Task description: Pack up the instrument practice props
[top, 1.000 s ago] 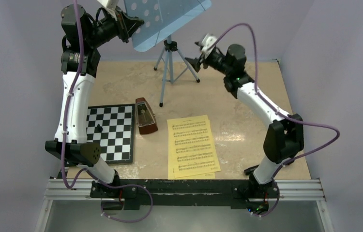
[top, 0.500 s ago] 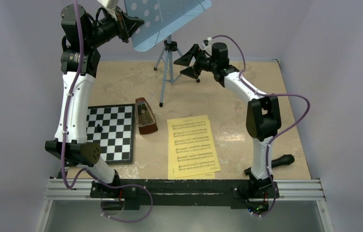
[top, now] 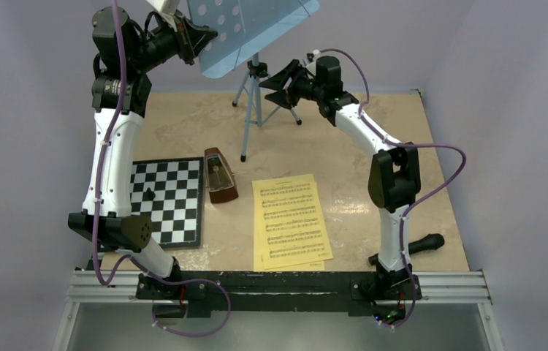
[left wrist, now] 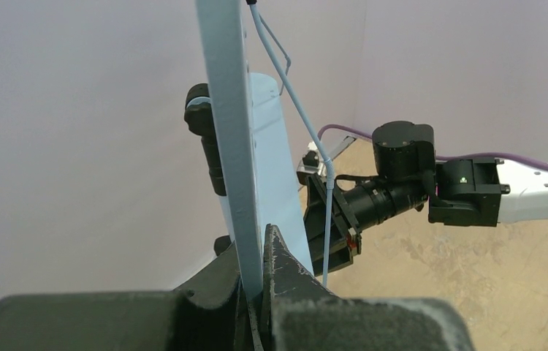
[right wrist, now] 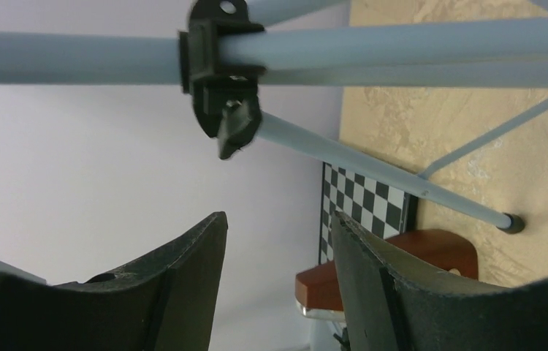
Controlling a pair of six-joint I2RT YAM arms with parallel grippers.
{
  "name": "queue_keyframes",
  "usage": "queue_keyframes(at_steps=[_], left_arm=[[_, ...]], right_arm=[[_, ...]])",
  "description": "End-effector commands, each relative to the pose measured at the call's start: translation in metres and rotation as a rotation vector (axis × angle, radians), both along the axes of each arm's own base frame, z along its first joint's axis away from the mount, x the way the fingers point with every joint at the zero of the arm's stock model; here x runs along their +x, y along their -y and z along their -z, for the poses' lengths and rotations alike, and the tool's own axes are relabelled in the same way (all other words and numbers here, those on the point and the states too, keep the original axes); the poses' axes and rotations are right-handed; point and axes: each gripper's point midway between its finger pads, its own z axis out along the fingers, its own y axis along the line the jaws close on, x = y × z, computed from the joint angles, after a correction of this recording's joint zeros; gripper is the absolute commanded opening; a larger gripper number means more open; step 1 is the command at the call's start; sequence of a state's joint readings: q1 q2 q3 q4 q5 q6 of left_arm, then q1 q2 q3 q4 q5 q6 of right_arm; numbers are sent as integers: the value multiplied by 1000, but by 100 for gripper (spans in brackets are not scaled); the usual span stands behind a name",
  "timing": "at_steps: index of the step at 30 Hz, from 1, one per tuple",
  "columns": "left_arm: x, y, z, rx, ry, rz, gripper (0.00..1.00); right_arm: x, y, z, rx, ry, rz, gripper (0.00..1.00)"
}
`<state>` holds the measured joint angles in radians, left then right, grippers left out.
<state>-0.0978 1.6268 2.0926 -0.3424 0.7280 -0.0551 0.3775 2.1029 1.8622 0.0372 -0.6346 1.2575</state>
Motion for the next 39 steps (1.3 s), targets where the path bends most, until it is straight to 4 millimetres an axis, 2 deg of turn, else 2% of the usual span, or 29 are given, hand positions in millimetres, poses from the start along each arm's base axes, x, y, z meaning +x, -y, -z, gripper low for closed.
queue_keyframes(at_steps=[1, 2, 8, 13, 17, 23, 26, 30, 32, 34, 39], left_arm=[[7, 0, 26, 72, -36, 2, 0], [7, 0, 27, 73, -37, 2, 0], [7, 0, 30, 76, -47, 4, 0], [7, -1, 29, 83, -41, -2, 0], [6, -1, 29, 89, -42, 0, 0], [7, -1, 32, 91, -49, 1, 0], [8, -1, 32, 91, -49, 0, 0], [9, -1, 32, 91, -48, 1, 0], [10, -1, 32, 89, -46, 1, 0], [11, 0, 31, 86, -44, 1, 0], [13, 0, 27, 79, -35, 2, 0]], right_arm=[[15, 3, -48, 33, 104, 69, 59], [21, 2, -45, 26, 103, 79, 59], [31, 2, -56, 22, 142, 105, 57], [40, 3, -38, -10, 88, 138, 54], [44, 2, -36, -18, 98, 139, 51], [53, 1, -40, -34, 165, 143, 40], [52, -3, -51, -36, 269, 107, 31], [42, -8, -72, -54, 504, 23, 6], [38, -8, -75, -93, 599, -15, 0], [35, -7, -76, -172, 702, -37, 0], [32, -6, -73, -502, 1142, -110, 0]])
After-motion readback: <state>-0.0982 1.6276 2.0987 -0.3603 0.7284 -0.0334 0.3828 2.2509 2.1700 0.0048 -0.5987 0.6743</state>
